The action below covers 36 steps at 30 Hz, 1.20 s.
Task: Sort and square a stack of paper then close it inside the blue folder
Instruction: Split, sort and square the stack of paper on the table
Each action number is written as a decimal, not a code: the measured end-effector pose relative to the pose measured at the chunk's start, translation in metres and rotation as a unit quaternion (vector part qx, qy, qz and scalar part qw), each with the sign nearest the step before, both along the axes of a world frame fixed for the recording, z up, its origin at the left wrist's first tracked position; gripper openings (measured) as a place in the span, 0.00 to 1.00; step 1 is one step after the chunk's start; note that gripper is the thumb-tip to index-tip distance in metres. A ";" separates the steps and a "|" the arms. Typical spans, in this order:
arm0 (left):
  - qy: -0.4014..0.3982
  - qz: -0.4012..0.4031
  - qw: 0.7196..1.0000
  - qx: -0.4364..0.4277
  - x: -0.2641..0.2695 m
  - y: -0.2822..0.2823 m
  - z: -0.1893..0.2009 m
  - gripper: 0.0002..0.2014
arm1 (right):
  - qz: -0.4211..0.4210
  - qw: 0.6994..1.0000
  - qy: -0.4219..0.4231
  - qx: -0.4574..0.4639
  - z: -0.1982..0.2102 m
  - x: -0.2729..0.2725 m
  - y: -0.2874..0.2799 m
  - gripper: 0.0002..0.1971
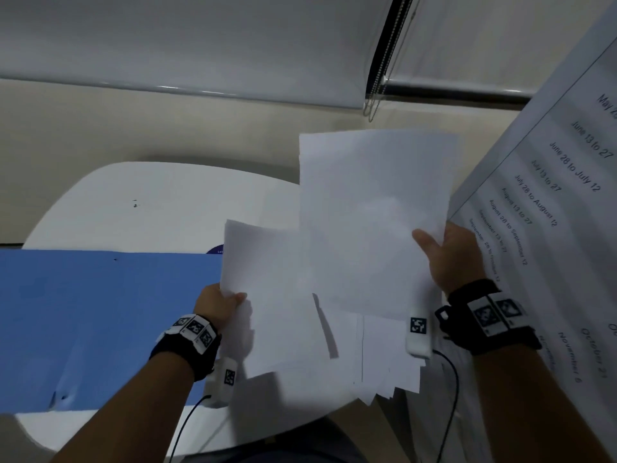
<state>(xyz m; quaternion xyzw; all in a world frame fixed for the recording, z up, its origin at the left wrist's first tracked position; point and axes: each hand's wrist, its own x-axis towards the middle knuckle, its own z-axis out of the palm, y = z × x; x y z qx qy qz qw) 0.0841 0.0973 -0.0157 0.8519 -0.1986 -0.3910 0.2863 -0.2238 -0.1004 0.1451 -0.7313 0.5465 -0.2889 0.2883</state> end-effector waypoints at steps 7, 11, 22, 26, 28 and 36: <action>0.029 -0.038 0.999 -0.003 -0.020 -0.013 -0.011 0.14 | 0.005 0.985 -0.034 0.166 -0.066 0.020 0.001 0.04; 0.052 -0.012 0.999 0.008 -0.020 -0.006 -0.021 0.17 | 0.004 0.966 0.051 0.254 -0.142 0.028 0.013 0.07; 0.023 0.035 0.999 -0.020 -0.044 -0.011 -0.026 0.19 | 0.046 0.922 0.235 0.303 -0.185 0.067 0.043 0.28; 0.000 0.026 0.999 -0.047 -0.047 -0.012 -0.014 0.17 | 0.062 0.911 0.269 0.306 -0.189 0.077 0.051 0.35; -0.001 0.012 0.996 -0.089 -0.044 -0.009 -0.002 0.14 | 0.045 0.926 0.195 0.321 -0.194 0.070 0.047 0.40; 0.103 -0.061 0.965 -0.235 -0.015 -0.009 0.059 0.18 | 0.013 0.926 -0.230 0.299 -0.105 0.051 0.039 0.36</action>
